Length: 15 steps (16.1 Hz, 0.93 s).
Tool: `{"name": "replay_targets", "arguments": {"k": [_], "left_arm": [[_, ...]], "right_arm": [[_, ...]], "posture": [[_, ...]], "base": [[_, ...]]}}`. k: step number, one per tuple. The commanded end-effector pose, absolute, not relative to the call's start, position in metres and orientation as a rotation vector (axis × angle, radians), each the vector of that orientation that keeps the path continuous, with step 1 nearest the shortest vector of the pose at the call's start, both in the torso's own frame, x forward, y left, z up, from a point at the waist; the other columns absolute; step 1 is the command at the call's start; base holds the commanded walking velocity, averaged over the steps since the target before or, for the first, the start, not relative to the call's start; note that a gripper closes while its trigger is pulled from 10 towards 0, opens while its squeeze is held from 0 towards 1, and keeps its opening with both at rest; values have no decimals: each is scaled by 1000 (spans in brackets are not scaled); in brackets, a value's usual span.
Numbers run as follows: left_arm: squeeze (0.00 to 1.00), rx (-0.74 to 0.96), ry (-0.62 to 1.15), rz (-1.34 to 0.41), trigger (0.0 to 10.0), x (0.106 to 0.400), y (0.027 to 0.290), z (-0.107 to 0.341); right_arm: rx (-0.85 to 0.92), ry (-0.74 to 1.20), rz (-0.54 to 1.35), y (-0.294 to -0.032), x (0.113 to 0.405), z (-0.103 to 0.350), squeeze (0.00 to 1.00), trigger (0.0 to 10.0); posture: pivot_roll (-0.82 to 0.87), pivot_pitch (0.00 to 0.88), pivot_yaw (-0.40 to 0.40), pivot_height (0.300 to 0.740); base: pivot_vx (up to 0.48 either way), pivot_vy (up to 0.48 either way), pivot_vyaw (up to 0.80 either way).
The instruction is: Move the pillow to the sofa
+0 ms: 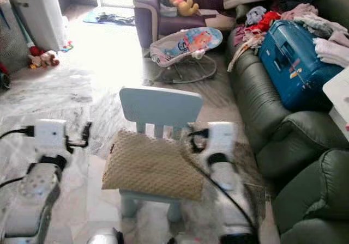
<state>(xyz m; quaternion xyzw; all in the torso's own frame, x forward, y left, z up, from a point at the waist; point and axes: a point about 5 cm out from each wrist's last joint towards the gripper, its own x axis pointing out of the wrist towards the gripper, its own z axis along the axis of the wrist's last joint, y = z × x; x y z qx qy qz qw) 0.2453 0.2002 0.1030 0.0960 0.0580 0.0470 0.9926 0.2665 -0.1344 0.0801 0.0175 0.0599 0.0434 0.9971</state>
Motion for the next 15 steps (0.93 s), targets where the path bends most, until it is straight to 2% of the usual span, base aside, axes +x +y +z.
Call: {"name": "replay_targets", "arguments": {"k": [1, 2, 3, 4, 5, 6, 7, 8, 9, 10, 12, 14, 15], "left_arm": [[0, 252, 135, 141, 10000, 243, 218, 99], [0, 268, 134, 154, 10000, 242, 224, 103], [0, 226, 137, 183, 10000, 249, 226, 106], [0, 177, 138, 188, 10000, 261, 216, 102], [0, 191, 149, 153, 10000, 264, 204, 93], [0, 186, 156, 133, 10000, 267, 196, 93], [0, 167, 117, 39, 10000, 267, 180, 102], [0, 169, 96, -20, 10000, 265, 170, 104], [0, 156, 140, 5, 10000, 263, 171, 94], [0, 123, 179, 22, 10000, 262, 172, 89], [0, 179, 119, -46, 10000, 271, 168, 101], [0, 192, 104, -8, 10000, 278, 175, 109], [0, 207, 106, 12, 10000, 279, 176, 111]], "right_arm": [[77, 108, 41, -140, 278, 88, 0, 10000], [80, 99, 29, -140, 283, 95, 0, 10000], [75, 74, 13, -144, 291, 102, 0, 10000], [41, 13, -2, -151, 298, 106, 0, 10000], [-35, 17, -8, -156, 293, 95, 0, 10000], [21, 58, -80, -163, 290, 92, 0, 10000], [100, 61, -66, -160, 286, 97, 0, 10000], [47, 40, -1, -155, 281, 99, 0, 10000], [40, 64, -27, -160, 278, 90, 0, 10000], [105, 114, -102, -169, 276, 81, 0, 10000], [101, 123, -90, -171, 281, 82, 0, 10000], [118, 121, -93, -172, 289, 86, 0, 10000], [121, 115, -95, -172, 291, 87, 0, 10000]], "posture": [[122, 0, -85, 740], [121, 0, -95, 740], [91, 0, -59, 740], [55, 0, -26, 740], [67, 0, -65, 740], [61, 0, -74, 740], [51, 0, -62, 740], [44, 0, -59, 740], [39, 0, -47, 740], [40, 0, -52, 740], [40, 0, -48, 740], [44, 0, -44, 740], [43, 0, -42, 740]], "base": [[0, 0, 0], [0, 0, 0], [0, 0, 0], [0, 0, 0], [0, 0, 0], [0, 0, 0], [0, 0, 0], [0, 0, 0], [0, 0, -800], [0, 0, -800], [0, 0, -800], [0, 0, -800], [0, 0, 0]]}}
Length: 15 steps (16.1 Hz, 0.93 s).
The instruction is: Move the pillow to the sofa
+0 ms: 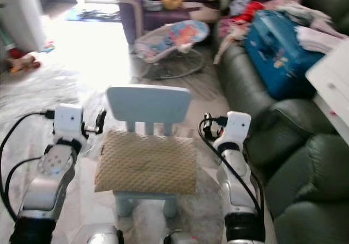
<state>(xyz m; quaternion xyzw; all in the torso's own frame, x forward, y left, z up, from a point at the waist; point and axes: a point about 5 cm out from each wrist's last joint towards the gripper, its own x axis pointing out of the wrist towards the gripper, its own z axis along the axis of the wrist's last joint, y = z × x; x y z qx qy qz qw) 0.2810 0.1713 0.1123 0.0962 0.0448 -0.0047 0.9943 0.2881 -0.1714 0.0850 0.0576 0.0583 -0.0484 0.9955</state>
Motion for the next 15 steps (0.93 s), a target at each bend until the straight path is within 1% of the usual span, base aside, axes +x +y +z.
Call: {"name": "replay_targets", "arguments": {"k": [1, 4, 6, 8, 10, 12, 14, 15], "left_arm": [[0, 222, 121, 37, 10000, 278, 178, 109], [0, 268, 146, 57, 10000, 274, 178, 109], [0, 270, 130, 44, 10000, 272, 182, 116], [0, 283, 143, 73, 10000, 265, 188, 110], [0, 313, 117, 31, 10000, 266, 181, 115], [0, 300, 106, -18, 10000, 272, 170, 120], [0, 303, 104, -46, 10000, 278, 168, 121], [0, 314, 98, -70, 10000, 283, 165, 123]], "right_arm": [[123, 117, -95, -172, 291, 86, 0, 10000], [148, 107, -58, -170, 290, 90, 0, 10000], [119, 68, -9, -167, 282, 97, 0, 10000], [118, 123, -37, -173, 262, 81, 0, 10000], [129, 135, -49, -175, 253, 78, 0, 10000], [142, 131, -122, -181, 247, 73, 0, 10000], [154, 115, -145, -178, 249, 74, 0, 10000], [152, 109, -145, -175, 250, 75, 0, 10000]], "posture": [[43, 0, -40, 740], [51, 0, -39, 740], [58, 0, -42, 740], [55, 0, -54, 740], [53, 0, -45, 740], [42, 0, 23, 740], [24, 0, 66, 740], [21, 0, 72, 740]], "base": [[0, 0, 0], [0, 0, 0], [0, 0, 0], [0, 0, 0], [0, 0, 0], [0, 0, 0], [0, 0, 0], [0, 0, 0]]}}
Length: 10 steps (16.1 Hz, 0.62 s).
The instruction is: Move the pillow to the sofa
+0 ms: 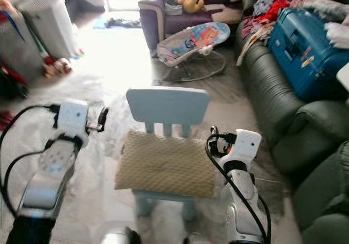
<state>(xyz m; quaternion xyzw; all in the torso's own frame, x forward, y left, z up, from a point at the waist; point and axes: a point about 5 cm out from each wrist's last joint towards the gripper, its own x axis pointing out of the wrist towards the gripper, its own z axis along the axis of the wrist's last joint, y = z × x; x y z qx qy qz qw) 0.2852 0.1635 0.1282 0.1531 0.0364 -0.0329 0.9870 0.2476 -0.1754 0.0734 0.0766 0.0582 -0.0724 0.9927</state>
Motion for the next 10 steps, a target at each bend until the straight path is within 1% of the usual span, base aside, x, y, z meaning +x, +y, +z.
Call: {"name": "replay_targets", "arguments": {"k": [1, 4, 6, 7, 10], "left_arm": [[0, 328, 97, -84, 10000, 287, 164, 123], [0, 285, 150, -52, 10000, 280, 169, 109], [0, 261, 180, -25, 10000, 269, 173, 99], [0, 244, 194, -16, 10000, 266, 173, 95], [0, 236, 185, -24, 10000, 266, 169, 95]], "right_arm": [[158, 111, -135, -171, 249, 75, 0, 10000], [174, 131, -124, -174, 247, 74, 0, 10000], [127, 131, -57, -170, 249, 76, 0, 10000], [89, 128, -33, -168, 250, 77, 0, 10000], [104, 127, -34, -166, 255, 79, 0, 10000]], "posture": [[18, 0, 65, 740], [14, 0, 32, 740], [15, 0, 5, 740], [19, 0, -8, 740], [29, 0, -21, 740]], "base": [[0, 0, 0], [0, 0, 0], [0, 0, 0], [0, 0, 781], [0, 0, 777]]}}
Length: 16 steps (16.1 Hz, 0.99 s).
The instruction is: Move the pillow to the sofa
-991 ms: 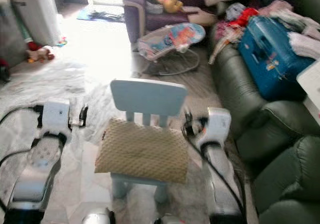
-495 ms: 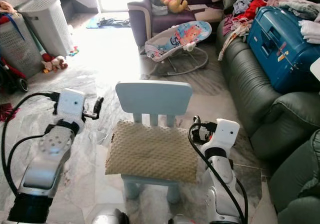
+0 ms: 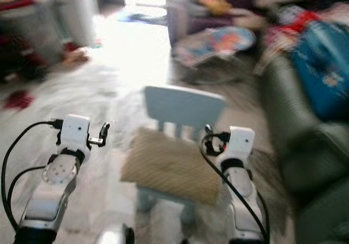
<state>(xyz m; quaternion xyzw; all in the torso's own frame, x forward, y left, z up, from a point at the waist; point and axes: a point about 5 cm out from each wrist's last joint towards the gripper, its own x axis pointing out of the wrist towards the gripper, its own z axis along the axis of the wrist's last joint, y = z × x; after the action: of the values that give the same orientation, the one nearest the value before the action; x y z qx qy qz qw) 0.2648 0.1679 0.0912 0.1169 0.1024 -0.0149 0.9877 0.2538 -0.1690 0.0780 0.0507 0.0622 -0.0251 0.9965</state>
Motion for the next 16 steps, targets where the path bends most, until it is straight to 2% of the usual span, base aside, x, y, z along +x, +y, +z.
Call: {"name": "replay_targets", "arguments": {"k": [1, 6, 9, 11, 16], "left_arm": [[0, 232, 185, -39, 10000, 267, 167, 96], [0, 236, 185, -114, 10000, 273, 165, 97], [0, 222, 191, -90, 10000, 273, 163, 96], [0, 275, 164, -91, 10000, 271, 161, 97], [0, 238, 186, -5, 10000, 269, 174, 97]], "right_arm": [[99, 116, -40, -167, 257, 81, 0, 10000], [103, 115, -106, -175, 262, 86, 0, 10000], [115, 128, -118, -177, 259, 83, 0, 10000], [113, 124, -107, -175, 260, 85, 0, 10000], [173, 98, -36, -166, 261, 93, 0, 10000]], "posture": [[34, 0, -24, 740], [27, 0, -29, 740], [20, 0, -31, 740], [18, 0, -32, 740], [18, 0, -32, 740]], "base": [[0, 0, 406], [0, 0, 0], [0, 0, -731], [0, 0, 0], [0, 0, 0]]}}
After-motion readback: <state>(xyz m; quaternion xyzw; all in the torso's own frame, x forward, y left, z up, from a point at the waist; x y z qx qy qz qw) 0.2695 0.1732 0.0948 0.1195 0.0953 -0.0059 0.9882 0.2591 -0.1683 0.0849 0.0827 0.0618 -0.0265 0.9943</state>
